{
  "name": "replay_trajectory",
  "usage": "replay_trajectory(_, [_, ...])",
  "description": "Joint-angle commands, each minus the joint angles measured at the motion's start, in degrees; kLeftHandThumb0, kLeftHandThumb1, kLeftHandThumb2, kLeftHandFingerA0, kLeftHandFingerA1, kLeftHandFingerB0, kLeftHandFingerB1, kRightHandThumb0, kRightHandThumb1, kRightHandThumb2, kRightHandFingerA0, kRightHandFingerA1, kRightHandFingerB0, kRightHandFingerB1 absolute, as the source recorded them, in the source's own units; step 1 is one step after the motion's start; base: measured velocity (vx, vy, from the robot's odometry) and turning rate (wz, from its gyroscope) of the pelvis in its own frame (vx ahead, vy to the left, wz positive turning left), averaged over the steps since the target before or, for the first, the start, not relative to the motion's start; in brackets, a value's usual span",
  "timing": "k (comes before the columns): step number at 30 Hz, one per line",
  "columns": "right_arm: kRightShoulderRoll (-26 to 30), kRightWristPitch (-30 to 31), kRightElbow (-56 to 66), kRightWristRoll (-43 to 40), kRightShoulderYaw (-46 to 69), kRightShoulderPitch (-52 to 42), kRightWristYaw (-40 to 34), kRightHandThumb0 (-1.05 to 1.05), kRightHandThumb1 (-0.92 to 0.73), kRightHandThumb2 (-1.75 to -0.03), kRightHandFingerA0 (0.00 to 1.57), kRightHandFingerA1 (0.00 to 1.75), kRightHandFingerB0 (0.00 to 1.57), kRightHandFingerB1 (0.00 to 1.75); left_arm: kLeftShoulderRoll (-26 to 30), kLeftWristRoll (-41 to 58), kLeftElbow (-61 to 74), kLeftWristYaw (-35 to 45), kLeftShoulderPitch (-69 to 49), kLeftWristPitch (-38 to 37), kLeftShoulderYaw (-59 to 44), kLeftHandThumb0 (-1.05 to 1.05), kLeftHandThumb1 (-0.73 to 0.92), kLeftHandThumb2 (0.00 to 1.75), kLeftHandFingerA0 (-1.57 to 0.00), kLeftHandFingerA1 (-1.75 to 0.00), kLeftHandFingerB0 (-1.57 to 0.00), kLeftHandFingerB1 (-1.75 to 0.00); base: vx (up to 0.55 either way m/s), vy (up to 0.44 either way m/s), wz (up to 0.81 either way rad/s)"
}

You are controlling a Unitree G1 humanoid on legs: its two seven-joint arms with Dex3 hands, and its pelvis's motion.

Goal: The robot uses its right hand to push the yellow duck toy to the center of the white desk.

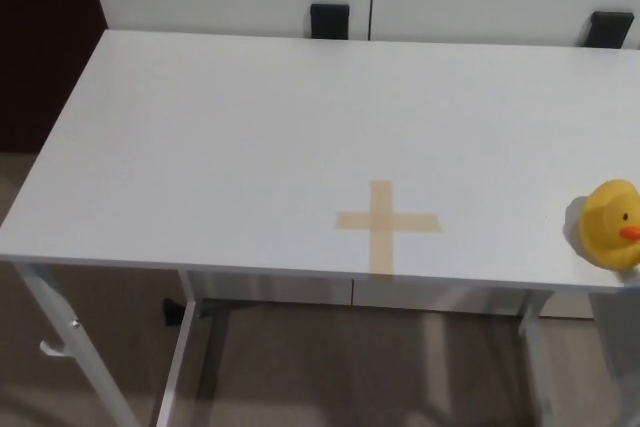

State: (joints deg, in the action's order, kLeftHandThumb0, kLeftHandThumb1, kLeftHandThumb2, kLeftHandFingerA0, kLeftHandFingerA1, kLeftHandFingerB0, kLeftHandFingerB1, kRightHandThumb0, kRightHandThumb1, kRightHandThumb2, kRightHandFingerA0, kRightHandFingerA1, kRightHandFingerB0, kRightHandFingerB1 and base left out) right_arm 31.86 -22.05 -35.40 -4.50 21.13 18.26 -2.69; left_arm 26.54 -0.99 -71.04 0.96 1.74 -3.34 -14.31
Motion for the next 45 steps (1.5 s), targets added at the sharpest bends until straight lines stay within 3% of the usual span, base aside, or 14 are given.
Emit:
replay_trajectory(1, [-2.9,6.9,3.5,1.8,-3.5,-0.3,0.2,-0.34,-0.61,-1.16,0.00,0.51,0.00,0.50,0.6,0.5,-0.4,0.6,0.5,1.0,0.2,0.65,-0.14,1.75,-1.09,-1.13,-1.08,-1.06,0.00,0.000,0.00])
replay_trajectory(2, [-3.0,6.5,1.8,3.1,-4.8,0.2,0.3,-0.72,-0.73,-1.04,0.07,0.47,0.04,0.39,0.7,0.4,-0.3,0.6,0.6,0.8,0.3,0.68,-0.15,1.75,-1.08,-1.12,-1.09,-1.07,0.00,0.000,0.00])
replay_trajectory(5, [-3.4,5.1,-2.4,3.5,-6.3,1.8,1.3,-0.72,-0.73,-1.02,0.07,0.46,0.05,0.39,0.7,0.6,0.2,0.6,0.4,1.1,0.2,0.64,-0.13,1.75,-1.10,-1.12,-1.07,-1.07,0.00,0.000,0.00])
replay_trajectory(6, [-3.6,5.6,-3.3,3.5,-6.9,2.3,1.9,-0.73,-0.92,-0.68,0.14,0.36,0.10,0.26,0.8,0.8,0.2,0.8,0.2,0.7,0.1,0.54,-0.23,1.75,-1.13,-1.13,-1.07,-1.06,0.00,0.000,0.00])
replay_trajectory(8, [-3.9,6.5,-5.1,3.4,-8.1,3.5,2.7,-0.75,-0.73,-1.03,0.06,0.46,0.05,0.38,0.8,0.8,0.1,0.9,0.2,0.3,0.0,0.53,-0.18,1.75,-1.16,-1.12,-1.09,-1.05,0.00,0.000,0.00])
replay_trajectory(12, [-5.1,5.0,-10.1,4.3,-9.8,6.6,2.6,-0.86,-0.75,-1.12,0.11,0.49,0.05,0.42,0.7,0.5,-0.2,1.0,0.6,0.3,0.3,0.55,-0.17,1.75,-1.12,-1.14,-1.09,-1.06,0.00,0.000,0.00])
replay_trajectory(13, [-5.2,5.2,-10.9,4.6,-10.1,7.2,2.4,-0.86,-0.75,-1.12,0.11,0.49,0.05,0.42,0.7,0.5,-0.2,1.0,0.8,0.3,0.3,0.55,-0.17,1.75,-1.12,-1.14,-1.09,-1.06,0.00,0.000,0.00])
replay_trajectory(14, [-5.3,5.2,-12.0,4.9,-10.6,7.8,1.9,-0.36,-0.51,-1.11,0.01,0.51,0.00,0.49,0.6,0.4,-0.3,1.0,1.0,0.4,0.4,0.55,-0.17,1.75,-1.11,-1.12,-1.06,-1.03,0.00,0.000,0.00])
replay_trajectory(20, [-7.1,7.9,-13.6,4.9,-12.0,8.4,2.3,-0.83,-0.78,-1.11,0.06,0.47,0.04,0.39,0.5,0.3,0.1,0.9,0.9,0.1,0.7,0.60,-0.15,1.75,-1.15,-1.10,-1.15,-1.07,0.00,0.000,0.00])
replay_trajectory(21, [-7.4,8.6,-13.8,4.8,-12.1,8.3,2.2,-0.80,-0.92,-0.73,0.12,0.37,0.13,0.29,0.5,0.2,0.1,1.1,0.8,-0.1,0.8,0.60,-0.19,1.75,-1.12,-1.09,-1.15,-1.07,0.00,0.000,0.00])
replay_trajectory(32, [-10.7,12.9,-15.9,3.8,-11.3,8.1,0.9,-0.35,-0.55,-1.14,0.00,0.51,0.00,0.50,-0.3,0.4,0.0,1.1,0.5,-0.3,1.1,0.51,-0.17,1.75,-1.13,-1.13,-1.08,-1.05,0.00,0.000,0.00])
replay_trajectory(33, [-10.8,13.0,-15.9,3.9,-11.3,8.1,0.9,-0.35,-0.55,-1.14,0.00,0.51,0.00,0.50,-0.4,0.5,0.1,1.2,0.4,-0.3,1.0,0.51,-0.17,1.75,-1.13,-1.13,-1.08,-1.05,0.00,0.000,0.00])
replay_trajectory(34, [-11.2,13.6,-16.7,4.0,-11.3,8.4,0.6,-0.79,-0.92,-0.75,0.16,0.41,0.11,0.31,-0.7,0.9,0.2,1.0,0.3,-0.1,0.7,0.48,-0.20,1.75,-1.20,-1.13,-1.13,-1.07,0.00,0.000,0.00])
replay_trajectory(45, [-14.4,13.6,-18.9,3.9,-11.3,9.7,-1.7,-0.77,-0.92,-0.74,0.19,0.42,0.11,0.31,-0.8,0.6,0.3,0.8,0.3,-0.3,0.4,0.50,-0.18,1.75,-1.15,-1.15,-1.14,-1.09,0.00,0.000,0.00])
